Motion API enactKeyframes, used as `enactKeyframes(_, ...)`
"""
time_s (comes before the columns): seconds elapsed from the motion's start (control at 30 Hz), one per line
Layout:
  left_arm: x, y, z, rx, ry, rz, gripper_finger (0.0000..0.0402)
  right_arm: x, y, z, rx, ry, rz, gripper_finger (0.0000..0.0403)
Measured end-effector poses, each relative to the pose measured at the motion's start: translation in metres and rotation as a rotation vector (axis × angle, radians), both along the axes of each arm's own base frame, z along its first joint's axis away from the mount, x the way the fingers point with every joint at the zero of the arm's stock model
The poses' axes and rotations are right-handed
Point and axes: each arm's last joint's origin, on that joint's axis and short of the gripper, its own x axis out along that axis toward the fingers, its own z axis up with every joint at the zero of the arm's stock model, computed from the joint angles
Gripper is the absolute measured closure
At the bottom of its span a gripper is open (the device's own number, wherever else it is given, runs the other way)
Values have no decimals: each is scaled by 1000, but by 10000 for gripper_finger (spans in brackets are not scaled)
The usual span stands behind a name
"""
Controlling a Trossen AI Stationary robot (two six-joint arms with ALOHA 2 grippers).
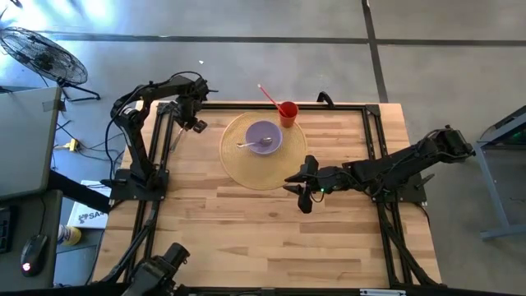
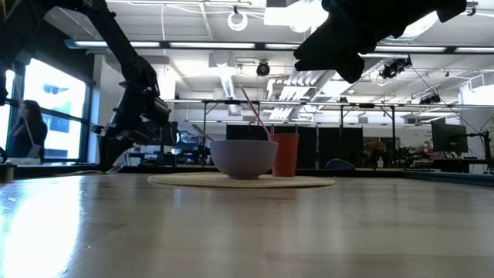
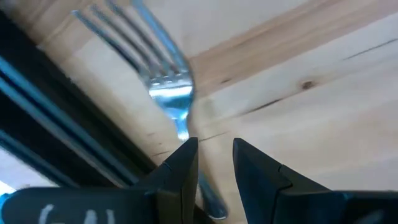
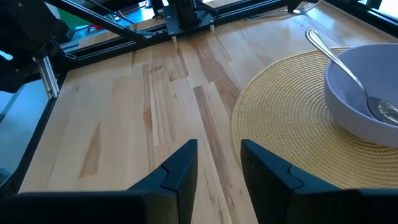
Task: Pick & Place Utensil
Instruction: Put the silver fork in the purple bowl
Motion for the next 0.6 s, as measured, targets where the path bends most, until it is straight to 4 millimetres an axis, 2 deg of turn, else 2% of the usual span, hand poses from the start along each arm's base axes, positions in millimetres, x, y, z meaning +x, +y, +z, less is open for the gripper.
enactKeyframes(0.23, -1, -3, 1, -57, -57, 109, 306, 0, 0, 0, 0, 0, 0, 286)
enactKeyframes(0.6, 2, -3, 0, -2, -26, 212, 305, 0, 0, 0, 0, 0, 0, 286)
